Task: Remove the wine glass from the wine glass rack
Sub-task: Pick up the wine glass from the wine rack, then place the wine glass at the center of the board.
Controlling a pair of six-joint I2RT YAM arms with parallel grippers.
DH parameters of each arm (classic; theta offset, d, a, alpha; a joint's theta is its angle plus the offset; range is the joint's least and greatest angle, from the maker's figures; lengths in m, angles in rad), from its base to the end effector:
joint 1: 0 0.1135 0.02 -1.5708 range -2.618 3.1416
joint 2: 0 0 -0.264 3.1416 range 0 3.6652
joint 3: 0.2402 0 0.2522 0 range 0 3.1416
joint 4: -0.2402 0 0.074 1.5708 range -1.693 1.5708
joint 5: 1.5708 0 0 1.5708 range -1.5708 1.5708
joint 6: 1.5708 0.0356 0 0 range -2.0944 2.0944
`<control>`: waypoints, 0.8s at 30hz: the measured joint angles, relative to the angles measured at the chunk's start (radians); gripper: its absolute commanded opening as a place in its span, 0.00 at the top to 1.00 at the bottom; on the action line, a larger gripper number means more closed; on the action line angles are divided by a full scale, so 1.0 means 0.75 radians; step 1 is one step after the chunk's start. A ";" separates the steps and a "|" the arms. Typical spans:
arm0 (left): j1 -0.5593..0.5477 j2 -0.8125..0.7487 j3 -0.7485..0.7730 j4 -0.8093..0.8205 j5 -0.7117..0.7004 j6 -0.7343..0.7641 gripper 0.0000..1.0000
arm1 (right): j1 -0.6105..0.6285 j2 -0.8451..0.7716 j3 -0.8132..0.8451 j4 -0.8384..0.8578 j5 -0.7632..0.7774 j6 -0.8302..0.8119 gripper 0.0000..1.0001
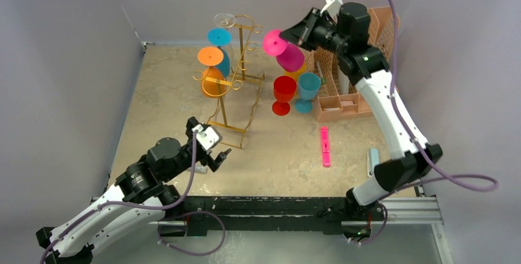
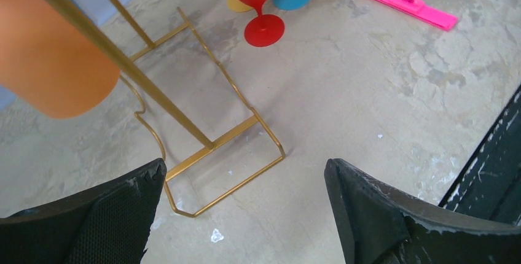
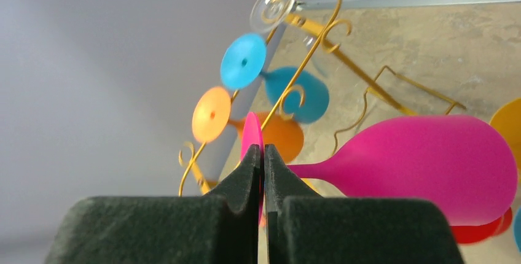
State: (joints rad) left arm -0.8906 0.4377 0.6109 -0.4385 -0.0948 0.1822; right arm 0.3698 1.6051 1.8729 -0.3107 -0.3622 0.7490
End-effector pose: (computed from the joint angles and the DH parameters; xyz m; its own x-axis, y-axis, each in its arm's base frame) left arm 0.0765 -0.0892 0.2980 -0.0323 0.3268 -0.9445 0.7345 0.6487 0.1993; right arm 0.3279 0.1406 0.4954 -0.4842 0.4952 -0.7213 -0.4620 0.5554 0.6914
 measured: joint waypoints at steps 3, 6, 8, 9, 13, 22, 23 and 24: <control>0.000 0.013 0.022 -0.006 -0.077 -0.099 0.00 | 0.000 -0.158 -0.141 0.016 -0.074 -0.070 1.00; 0.000 0.014 0.049 -0.026 -0.114 -0.216 0.00 | 0.000 -0.332 -0.281 0.023 -0.150 -0.131 1.00; 0.000 0.013 0.072 -0.046 -0.124 -0.303 0.00 | 0.000 -0.449 -0.381 0.035 -0.209 -0.168 1.00; 0.000 0.013 0.088 -0.060 -0.125 -0.349 0.00 | 0.000 -0.507 -0.434 0.035 -0.236 -0.183 1.00; 0.000 0.013 0.157 -0.076 -0.111 -0.543 0.00 | 0.000 -0.679 -0.609 0.025 -0.352 -0.227 1.00; 0.000 0.027 0.254 -0.074 -0.030 -0.715 0.00 | 0.016 -0.801 -0.864 0.018 -0.508 -0.230 1.00; 0.000 0.030 0.259 -0.076 -0.021 -0.724 0.00 | 0.021 -0.816 -0.886 0.015 -0.518 -0.228 1.00; 0.000 0.032 0.263 -0.076 -0.012 -0.733 0.00 | 0.023 -0.829 -0.901 0.013 -0.521 -0.225 1.00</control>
State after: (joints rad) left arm -0.8906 0.4618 0.8085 -0.4953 -0.1036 -0.3676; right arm 0.3874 0.9836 1.1973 -0.3008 -0.7528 0.5800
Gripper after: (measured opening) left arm 0.997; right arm 0.011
